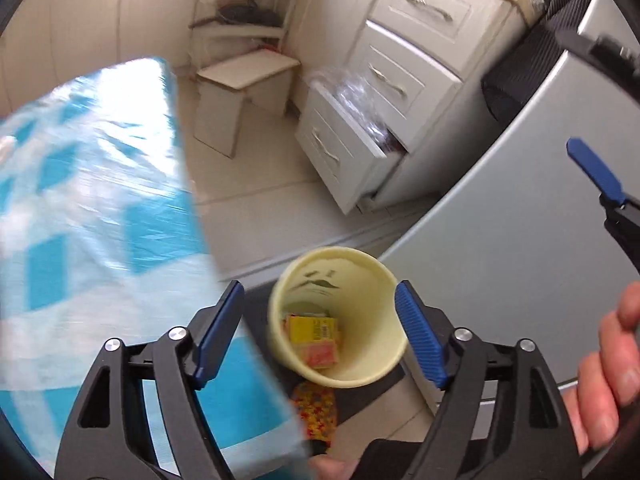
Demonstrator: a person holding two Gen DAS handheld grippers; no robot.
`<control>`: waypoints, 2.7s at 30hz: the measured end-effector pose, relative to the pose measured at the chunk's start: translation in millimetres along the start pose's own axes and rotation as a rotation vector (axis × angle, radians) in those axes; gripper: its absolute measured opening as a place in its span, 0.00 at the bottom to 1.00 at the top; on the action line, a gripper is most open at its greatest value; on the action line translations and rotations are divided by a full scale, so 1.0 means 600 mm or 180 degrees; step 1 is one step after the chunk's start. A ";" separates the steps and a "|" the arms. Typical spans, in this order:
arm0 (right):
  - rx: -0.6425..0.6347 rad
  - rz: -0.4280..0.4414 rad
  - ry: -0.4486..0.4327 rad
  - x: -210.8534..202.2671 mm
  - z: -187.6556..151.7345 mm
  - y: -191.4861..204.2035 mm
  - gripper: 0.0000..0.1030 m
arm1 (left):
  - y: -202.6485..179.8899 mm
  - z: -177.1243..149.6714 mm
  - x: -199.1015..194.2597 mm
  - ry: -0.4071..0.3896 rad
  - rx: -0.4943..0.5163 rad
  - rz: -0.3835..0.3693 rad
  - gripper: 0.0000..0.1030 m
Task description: Collect trash
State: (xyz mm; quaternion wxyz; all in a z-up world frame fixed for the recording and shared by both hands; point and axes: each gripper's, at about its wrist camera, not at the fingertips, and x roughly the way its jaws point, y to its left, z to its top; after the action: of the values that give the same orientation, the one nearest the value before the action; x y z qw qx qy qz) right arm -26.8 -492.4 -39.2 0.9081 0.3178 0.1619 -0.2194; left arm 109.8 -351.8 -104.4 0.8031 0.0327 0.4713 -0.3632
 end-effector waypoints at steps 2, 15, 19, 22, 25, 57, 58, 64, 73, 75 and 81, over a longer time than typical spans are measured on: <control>-0.0029 0.0062 -0.0025 -0.001 -0.001 0.020 0.86 | 0.036 0.001 -0.054 -0.0155 0.0006 0.0153 0.77; -0.1012 0.0599 0.0220 0.016 -0.098 0.248 0.90 | 0.325 -0.030 -0.344 -0.0915 -0.0348 0.1307 0.88; -0.1269 0.0709 0.0313 0.024 -0.139 0.305 0.91 | 0.415 -0.062 -0.367 -0.0914 -0.0795 0.1404 0.88; -0.1401 0.0736 0.0408 0.042 -0.166 0.341 0.91 | 0.454 -0.073 -0.385 -0.0945 -0.1040 0.1392 0.88; -0.1488 0.0748 0.0497 0.055 -0.189 0.366 0.91 | 0.467 -0.083 -0.399 -0.1015 -0.1091 0.1425 0.89; -0.2562 0.0953 0.1546 0.266 -0.356 0.549 0.83 | 0.577 -0.081 -0.387 -0.0807 -0.1692 0.1223 0.89; -0.2528 0.1017 0.1600 0.271 -0.355 0.550 0.64 | 0.578 -0.079 -0.383 -0.0787 -0.1685 0.1223 0.89; -0.2294 0.0839 0.1651 0.269 -0.337 0.515 0.53 | 0.573 -0.078 -0.371 -0.0687 -0.1616 0.1230 0.89; -0.2217 0.0604 0.1724 0.195 -0.328 0.450 0.53 | 0.565 -0.086 -0.371 -0.0646 -0.1624 0.1213 0.89; -0.2261 0.0600 0.1798 0.180 -0.335 0.442 0.59 | 0.562 -0.087 -0.371 -0.0635 -0.1606 0.1217 0.89; -0.2543 0.0667 0.1206 0.092 -0.314 0.437 0.84 | 0.553 -0.097 -0.372 -0.0616 -0.1576 0.1243 0.89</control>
State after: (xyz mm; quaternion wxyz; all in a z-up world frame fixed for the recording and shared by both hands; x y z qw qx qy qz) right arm 122.3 -202.4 -71.0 0.9311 -0.0083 0.3642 0.0154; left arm 205.6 37.9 -58.6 0.8821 -0.1085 0.4516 -0.0781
